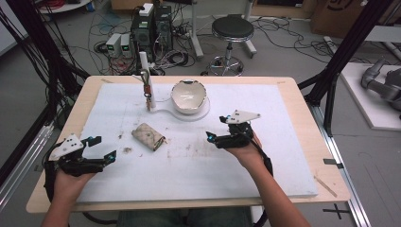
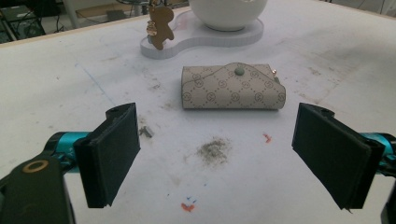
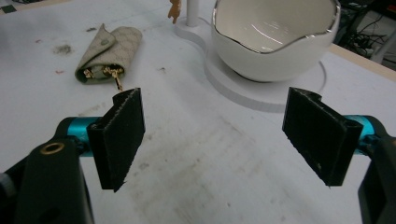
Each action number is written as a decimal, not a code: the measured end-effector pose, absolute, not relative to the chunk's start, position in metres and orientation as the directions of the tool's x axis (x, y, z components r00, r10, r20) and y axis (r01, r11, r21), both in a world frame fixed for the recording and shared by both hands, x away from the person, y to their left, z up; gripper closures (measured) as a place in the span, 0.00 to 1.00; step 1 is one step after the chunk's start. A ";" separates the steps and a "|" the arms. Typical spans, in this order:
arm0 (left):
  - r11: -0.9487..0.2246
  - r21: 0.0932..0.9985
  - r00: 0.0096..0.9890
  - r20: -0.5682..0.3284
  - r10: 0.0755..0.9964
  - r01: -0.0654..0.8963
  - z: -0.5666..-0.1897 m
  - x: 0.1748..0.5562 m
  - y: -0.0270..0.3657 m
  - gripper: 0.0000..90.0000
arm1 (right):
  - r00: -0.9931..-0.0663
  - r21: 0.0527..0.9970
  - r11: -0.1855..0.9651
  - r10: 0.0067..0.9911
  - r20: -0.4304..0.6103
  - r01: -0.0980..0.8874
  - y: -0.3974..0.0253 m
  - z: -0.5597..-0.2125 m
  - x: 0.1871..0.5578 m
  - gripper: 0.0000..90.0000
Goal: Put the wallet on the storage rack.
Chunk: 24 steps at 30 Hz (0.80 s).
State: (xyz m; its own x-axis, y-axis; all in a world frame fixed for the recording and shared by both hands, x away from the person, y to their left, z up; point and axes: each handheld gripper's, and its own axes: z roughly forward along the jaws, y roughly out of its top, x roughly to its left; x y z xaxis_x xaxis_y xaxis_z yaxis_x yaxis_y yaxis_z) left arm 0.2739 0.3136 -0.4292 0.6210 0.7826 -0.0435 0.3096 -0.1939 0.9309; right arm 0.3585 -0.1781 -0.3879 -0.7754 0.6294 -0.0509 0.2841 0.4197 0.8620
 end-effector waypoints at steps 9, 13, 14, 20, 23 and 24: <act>-0.192 0.933 0.615 -0.039 0.787 0.305 -0.429 0.264 0.321 0.17 | -0.813 0.841 0.467 0.579 -0.059 0.272 -0.130 -0.389 0.371 0.24; -0.189 0.933 0.611 -0.040 0.790 0.305 -0.429 0.261 0.323 0.17 | -0.831 0.833 0.486 0.554 -0.060 0.264 -0.110 -0.391 0.376 0.24; -0.188 0.934 0.612 -0.041 0.790 0.304 -0.429 0.260 0.324 0.17 | -0.832 0.834 0.485 0.552 -0.059 0.263 -0.106 -0.391 0.377 0.24; -0.197 0.932 0.616 -0.034 0.787 0.303 -0.429 0.259 0.323 0.17 | -0.851 0.824 0.504 0.523 -0.054 0.258 -0.077 -0.392 0.382 0.23; -0.198 0.933 0.618 -0.034 0.786 0.302 -0.429 0.260 0.323 0.17 | -0.859 0.814 0.515 0.511 -0.041 0.268 -0.060 -0.397 0.385 0.23; -0.199 0.932 0.619 -0.034 0.785 0.303 -0.429 0.260 0.323 0.17 | -0.861 0.808 0.526 0.506 -0.046 0.265 -0.055 -0.398 0.386 0.23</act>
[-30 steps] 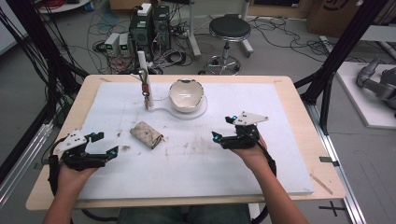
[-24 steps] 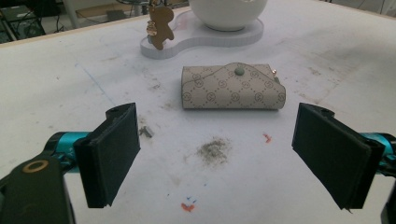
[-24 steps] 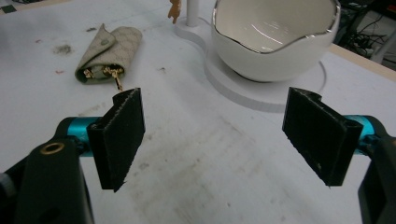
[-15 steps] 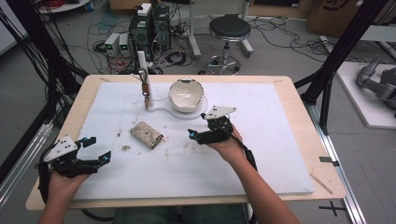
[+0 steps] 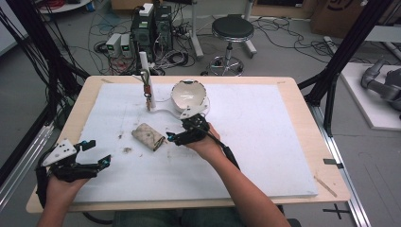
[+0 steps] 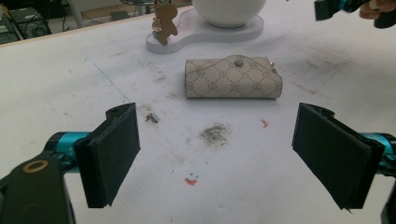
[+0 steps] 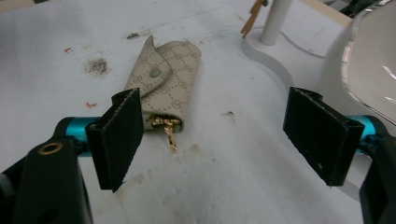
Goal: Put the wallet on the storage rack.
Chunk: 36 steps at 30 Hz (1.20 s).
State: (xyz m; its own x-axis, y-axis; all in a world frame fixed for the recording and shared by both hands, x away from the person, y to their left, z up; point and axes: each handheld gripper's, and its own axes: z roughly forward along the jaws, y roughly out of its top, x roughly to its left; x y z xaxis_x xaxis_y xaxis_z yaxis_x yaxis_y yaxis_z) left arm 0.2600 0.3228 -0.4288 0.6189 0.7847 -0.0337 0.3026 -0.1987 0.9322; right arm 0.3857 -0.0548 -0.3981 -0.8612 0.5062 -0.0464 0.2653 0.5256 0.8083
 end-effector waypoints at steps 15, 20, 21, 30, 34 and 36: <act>-0.196 0.933 0.621 -0.037 0.783 0.301 -0.429 0.263 0.323 0.17 | -0.880 0.767 0.588 0.471 -0.064 0.258 0.002 -0.419 0.387 0.23; -0.195 0.933 0.621 -0.037 0.783 0.301 -0.428 0.263 0.323 0.17 | -0.879 0.748 0.610 0.471 -0.078 0.260 0.012 -0.427 0.387 0.22; -0.194 0.934 0.620 -0.037 0.783 0.301 -0.429 0.263 0.323 0.17 | -0.877 0.741 0.618 0.472 -0.084 0.262 0.015 -0.428 0.385 0.22; -0.197 0.932 0.623 -0.037 0.781 0.303 -0.429 0.263 0.323 0.17 | -0.872 0.696 0.661 0.479 -0.106 0.279 0.031 -0.443 0.382 0.21; -0.198 0.932 0.624 -0.036 0.781 0.303 -0.429 0.264 0.324 0.17 | -0.872 0.672 0.680 0.479 -0.104 0.294 0.035 -0.451 0.382 0.21; -0.197 0.932 0.624 -0.038 0.781 0.303 -0.429 0.264 0.324 0.17 | -0.869 0.675 0.669 0.488 -0.083 0.311 0.034 -0.451 0.383 0.21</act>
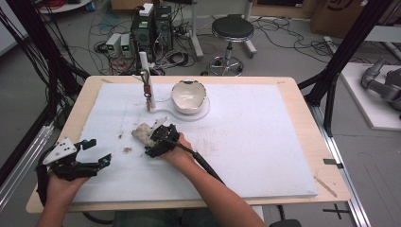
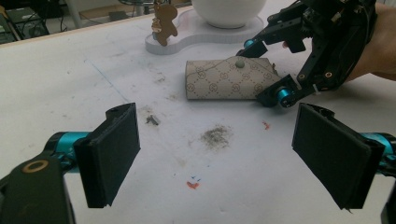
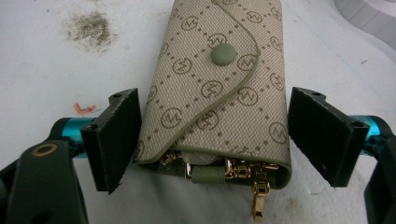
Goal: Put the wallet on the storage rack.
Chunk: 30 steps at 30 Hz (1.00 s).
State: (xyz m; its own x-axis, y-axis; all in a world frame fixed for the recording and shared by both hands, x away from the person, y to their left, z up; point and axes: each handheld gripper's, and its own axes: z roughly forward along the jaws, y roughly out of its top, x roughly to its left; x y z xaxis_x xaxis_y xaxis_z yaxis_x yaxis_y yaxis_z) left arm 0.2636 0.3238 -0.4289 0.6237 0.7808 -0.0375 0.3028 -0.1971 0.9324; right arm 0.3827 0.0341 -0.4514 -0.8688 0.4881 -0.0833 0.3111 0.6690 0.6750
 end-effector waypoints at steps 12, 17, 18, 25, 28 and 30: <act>-0.195 0.932 0.624 -0.040 0.781 0.304 -0.429 0.264 0.323 0.17 | -0.879 0.680 0.660 0.474 -0.049 0.318 0.031 -0.448 0.384 0.39; -0.198 0.932 0.625 -0.039 0.780 0.305 -0.429 0.264 0.323 0.17 | -0.883 0.683 0.667 0.464 -0.066 0.299 0.030 -0.446 0.382 0.41; -0.198 0.932 0.625 -0.039 0.780 0.305 -0.429 0.264 0.323 0.17 | -0.884 0.685 0.664 0.464 -0.063 0.300 0.029 -0.446 0.382 0.41; -0.197 0.932 0.629 -0.041 0.777 0.304 -0.429 0.267 0.322 0.17 | -0.886 0.718 0.638 0.460 -0.065 0.278 0.020 -0.432 0.380 0.42; -0.201 0.932 0.634 -0.038 0.773 0.302 -0.429 0.268 0.320 0.17 | -0.881 0.734 0.624 0.468 -0.075 0.269 0.011 -0.423 0.379 0.42; -0.202 0.932 0.637 -0.039 0.770 0.302 -0.429 0.270 0.319 0.17 | -0.875 0.743 0.613 0.478 -0.078 0.268 0.004 -0.416 0.378 0.42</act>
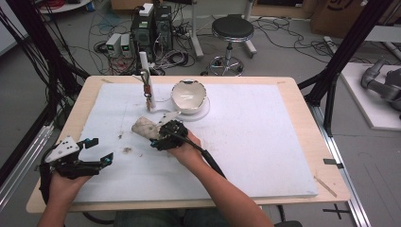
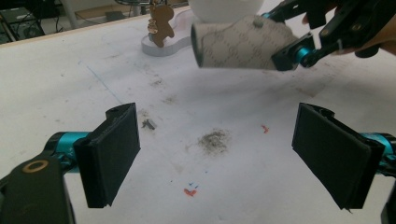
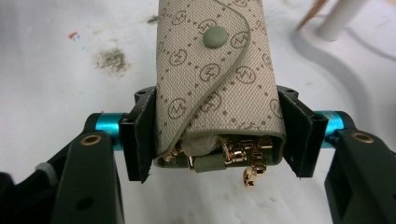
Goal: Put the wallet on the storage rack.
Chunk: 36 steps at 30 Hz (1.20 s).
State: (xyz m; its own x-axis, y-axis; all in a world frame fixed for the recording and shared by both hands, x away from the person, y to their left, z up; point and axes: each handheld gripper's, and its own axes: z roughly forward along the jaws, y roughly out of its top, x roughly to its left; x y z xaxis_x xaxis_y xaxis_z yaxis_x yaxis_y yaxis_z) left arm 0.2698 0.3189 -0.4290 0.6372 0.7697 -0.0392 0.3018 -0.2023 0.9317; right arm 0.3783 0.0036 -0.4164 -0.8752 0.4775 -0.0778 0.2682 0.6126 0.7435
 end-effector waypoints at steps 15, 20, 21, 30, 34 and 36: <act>-0.216 0.931 0.676 -0.043 0.736 0.294 -0.429 0.290 0.299 0.17 | -0.816 0.787 0.547 0.569 -0.100 0.285 -0.069 -0.382 0.377 0.42; -0.220 0.931 0.693 -0.046 0.720 0.290 -0.430 0.299 0.291 0.17 | -0.792 0.796 0.525 0.602 -0.097 0.301 -0.089 -0.374 0.378 0.42; -0.222 0.931 0.695 -0.046 0.718 0.291 -0.430 0.300 0.289 0.17 | -0.788 0.796 0.525 0.607 -0.102 0.301 -0.094 -0.372 0.379 0.42; -0.232 0.931 0.717 -0.044 0.696 0.283 -0.430 0.310 0.278 0.17 | -0.752 0.796 0.508 0.651 -0.103 0.330 -0.118 -0.363 0.390 0.42; -0.231 0.931 0.717 -0.045 0.696 0.283 -0.430 0.310 0.278 0.17 | -0.736 0.791 0.504 0.669 -0.103 0.347 -0.124 -0.361 0.398 0.42; -0.227 0.932 0.714 -0.046 0.699 0.283 -0.430 0.310 0.279 0.17 | -0.736 0.786 0.509 0.669 -0.106 0.350 -0.126 -0.359 0.403 0.42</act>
State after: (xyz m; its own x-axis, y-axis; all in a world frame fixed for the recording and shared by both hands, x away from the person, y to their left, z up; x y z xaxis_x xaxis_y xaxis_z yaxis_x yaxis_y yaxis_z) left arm 0.3099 0.2792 -0.4296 0.7138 0.6988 -0.0463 0.2829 -0.2273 0.9318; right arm 0.4030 -0.1257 -0.3592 -0.7361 0.6685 -0.1058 0.3496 0.5094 0.7863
